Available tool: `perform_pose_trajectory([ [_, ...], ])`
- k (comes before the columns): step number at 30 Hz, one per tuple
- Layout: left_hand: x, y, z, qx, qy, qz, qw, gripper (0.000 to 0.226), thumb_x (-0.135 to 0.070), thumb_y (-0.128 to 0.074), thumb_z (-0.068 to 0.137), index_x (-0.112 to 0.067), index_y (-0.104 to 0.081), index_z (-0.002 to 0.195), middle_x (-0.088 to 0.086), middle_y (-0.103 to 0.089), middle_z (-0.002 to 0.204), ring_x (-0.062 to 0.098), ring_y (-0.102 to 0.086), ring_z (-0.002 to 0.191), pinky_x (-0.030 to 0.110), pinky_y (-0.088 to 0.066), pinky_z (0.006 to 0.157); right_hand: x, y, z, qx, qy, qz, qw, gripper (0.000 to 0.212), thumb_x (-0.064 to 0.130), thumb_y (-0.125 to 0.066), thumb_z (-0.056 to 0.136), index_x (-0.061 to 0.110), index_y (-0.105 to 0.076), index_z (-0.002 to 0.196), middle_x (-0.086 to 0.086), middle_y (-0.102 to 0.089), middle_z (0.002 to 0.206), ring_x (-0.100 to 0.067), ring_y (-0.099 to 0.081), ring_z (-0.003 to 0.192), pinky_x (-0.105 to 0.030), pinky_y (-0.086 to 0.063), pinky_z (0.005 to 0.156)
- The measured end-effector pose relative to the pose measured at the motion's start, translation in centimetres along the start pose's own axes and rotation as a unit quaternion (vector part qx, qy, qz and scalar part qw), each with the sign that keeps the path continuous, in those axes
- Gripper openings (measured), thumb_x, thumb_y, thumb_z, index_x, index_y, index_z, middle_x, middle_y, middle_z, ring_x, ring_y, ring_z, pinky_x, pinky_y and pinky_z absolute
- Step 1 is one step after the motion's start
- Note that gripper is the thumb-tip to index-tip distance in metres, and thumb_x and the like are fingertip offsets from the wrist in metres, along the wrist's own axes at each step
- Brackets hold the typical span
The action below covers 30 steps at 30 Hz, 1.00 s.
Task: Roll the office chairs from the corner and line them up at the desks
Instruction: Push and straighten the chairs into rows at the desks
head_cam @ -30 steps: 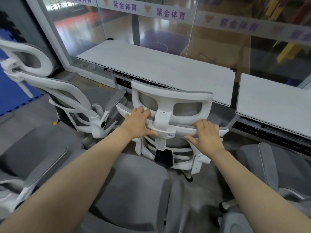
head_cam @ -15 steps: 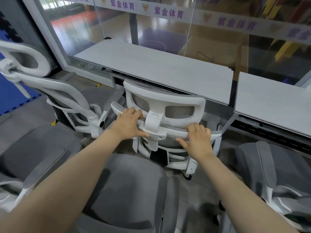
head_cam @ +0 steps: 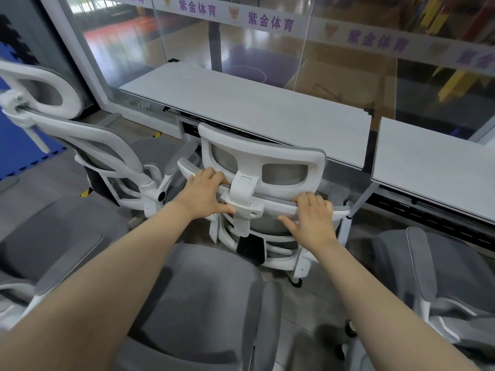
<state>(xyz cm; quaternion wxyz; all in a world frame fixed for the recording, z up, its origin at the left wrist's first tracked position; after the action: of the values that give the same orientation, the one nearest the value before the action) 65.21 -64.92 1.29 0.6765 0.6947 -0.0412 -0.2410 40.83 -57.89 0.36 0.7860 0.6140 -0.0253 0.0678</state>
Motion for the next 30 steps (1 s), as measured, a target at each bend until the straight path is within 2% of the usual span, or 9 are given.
perform_pose_trajectory([
  [3, -0.6, -0.4, -0.8, 0.012, -0.010, -0.026, 1.000, 0.077, -0.057, -0.072, 0.071, -0.020, -0.042, 0.131, 0.004, -0.041, 0.130, 0.023, -0.035, 0.125, 0.047, -0.038, 0.104, -0.3, 0.1, 0.3, 0.017, 0.009, 0.041, 0.999, 0.043, 0.048, -0.061, 0.086, 0.015, -0.055, 0.111, -0.004, -0.053, 0.107, -0.026, -0.049, 0.100, -0.038, -0.031, 0.092],
  [5, -1.1, -0.8, -1.7, 0.033, -0.019, 0.015, 0.999, 0.087, -0.050, -0.070, 0.078, -0.017, -0.027, 0.146, 0.007, -0.028, 0.150, 0.025, -0.020, 0.141, 0.049, -0.032, 0.112, -0.7, 0.4, 0.0, 0.023, 0.015, 0.081, 0.996, 0.040, 0.040, -0.061, 0.087, 0.014, -0.054, 0.117, -0.005, -0.054, 0.111, -0.027, -0.048, 0.106, -0.037, -0.029, 0.100],
  [9, -1.2, -1.2, -4.1, 0.085, 0.008, 0.066, 0.994, 0.089, -0.048, -0.059, 0.086, -0.019, -0.008, 0.153, 0.001, -0.007, 0.161, 0.022, -0.010, 0.147, 0.048, -0.025, 0.115, -0.7, 1.2, -2.2, 0.009, 0.001, 0.112, 0.994, 0.053, 0.024, -0.061, 0.085, 0.010, -0.046, 0.134, -0.011, -0.046, 0.134, -0.031, -0.036, 0.129, -0.042, -0.014, 0.119],
  [12, -1.1, -1.4, -6.4, 0.134, 0.021, 0.083, 0.987, 0.083, -0.050, -0.053, 0.087, -0.022, -0.011, 0.152, -0.001, -0.011, 0.161, 0.023, -0.016, 0.146, 0.049, -0.025, 0.115, 0.5, 1.7, -4.4, 0.032, -0.027, 0.143, 0.989, 0.061, 0.023, -0.057, 0.088, 0.012, -0.036, 0.144, -0.014, -0.027, 0.153, -0.030, -0.018, 0.143, -0.043, -0.013, 0.121],
  [15, -1.3, -0.4, -9.0, 0.182, 0.041, 0.093, 0.978, 0.077, -0.045, -0.053, 0.089, -0.021, -0.015, 0.152, 0.000, -0.015, 0.160, 0.026, -0.019, 0.144, 0.050, -0.025, 0.114, 2.7, 2.1, -7.2, 0.064, -0.029, 0.149, 0.986, 0.062, 0.025, -0.054, 0.091, 0.011, -0.031, 0.147, -0.015, -0.021, 0.156, -0.030, -0.013, 0.146, -0.041, -0.012, 0.121],
  [19, -2.2, 2.8, -12.7, 0.184, 0.025, 0.098, 0.978, 0.070, -0.047, -0.052, 0.090, -0.019, -0.026, 0.148, 0.004, -0.026, 0.155, 0.027, -0.027, 0.140, 0.048, -0.028, 0.112, 6.5, 3.6, -12.3, 0.095, -0.023, 0.174, 0.980, 0.061, 0.025, -0.053, 0.091, 0.013, -0.032, 0.147, -0.009, -0.028, 0.154, -0.026, -0.019, 0.143, -0.036, -0.015, 0.118],
  [23, -3.5, 6.2, -17.6, 0.164, -0.009, 0.083, 0.983, 0.056, -0.042, -0.053, 0.091, -0.014, -0.042, 0.139, 0.007, -0.040, 0.146, 0.026, -0.039, 0.132, 0.042, -0.032, 0.109, 10.7, 4.9, -18.0, 0.099, -0.016, 0.249, 0.963, 0.053, 0.024, -0.055, 0.091, 0.019, -0.040, 0.141, -0.003, -0.043, 0.142, -0.022, -0.036, 0.134, -0.038, -0.031, 0.112],
  [27, -4.8, 9.0, -23.5, 0.184, -0.020, 0.021, 0.983, 0.055, -0.046, -0.051, 0.094, -0.019, -0.042, 0.141, 0.003, -0.043, 0.145, 0.020, -0.045, 0.128, 0.031, -0.034, 0.104, 15.0, 7.3, -23.9, 0.089, -0.034, 0.341, 0.935, 0.042, 0.024, -0.054, 0.095, 0.025, -0.046, 0.136, 0.010, -0.047, 0.133, -0.005, -0.038, 0.126, -0.024, -0.032, 0.107],
  [30, -6.6, 11.4, -28.5, 0.200, -0.046, -0.008, 0.979, 0.052, -0.051, -0.046, 0.095, -0.025, -0.044, 0.140, -0.005, -0.043, 0.146, 0.013, -0.044, 0.127, 0.023, -0.030, 0.095, 17.7, 8.5, -27.9, 0.073, -0.035, 0.356, 0.931, 0.032, 0.032, -0.055, 0.095, 0.029, -0.053, 0.127, 0.013, -0.054, 0.128, -0.002, -0.044, 0.122, -0.025, -0.035, 0.106],
])
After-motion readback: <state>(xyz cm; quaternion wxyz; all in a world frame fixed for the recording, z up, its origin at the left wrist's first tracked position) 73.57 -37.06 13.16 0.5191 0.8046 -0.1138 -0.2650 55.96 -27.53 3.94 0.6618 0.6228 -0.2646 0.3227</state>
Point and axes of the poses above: each hand's wrist, its own z-axis towards the middle knuckle, its own y-axis out of the back of the hand, x = y × z, the point moved 9 cm from there along z, towards the middle knuckle
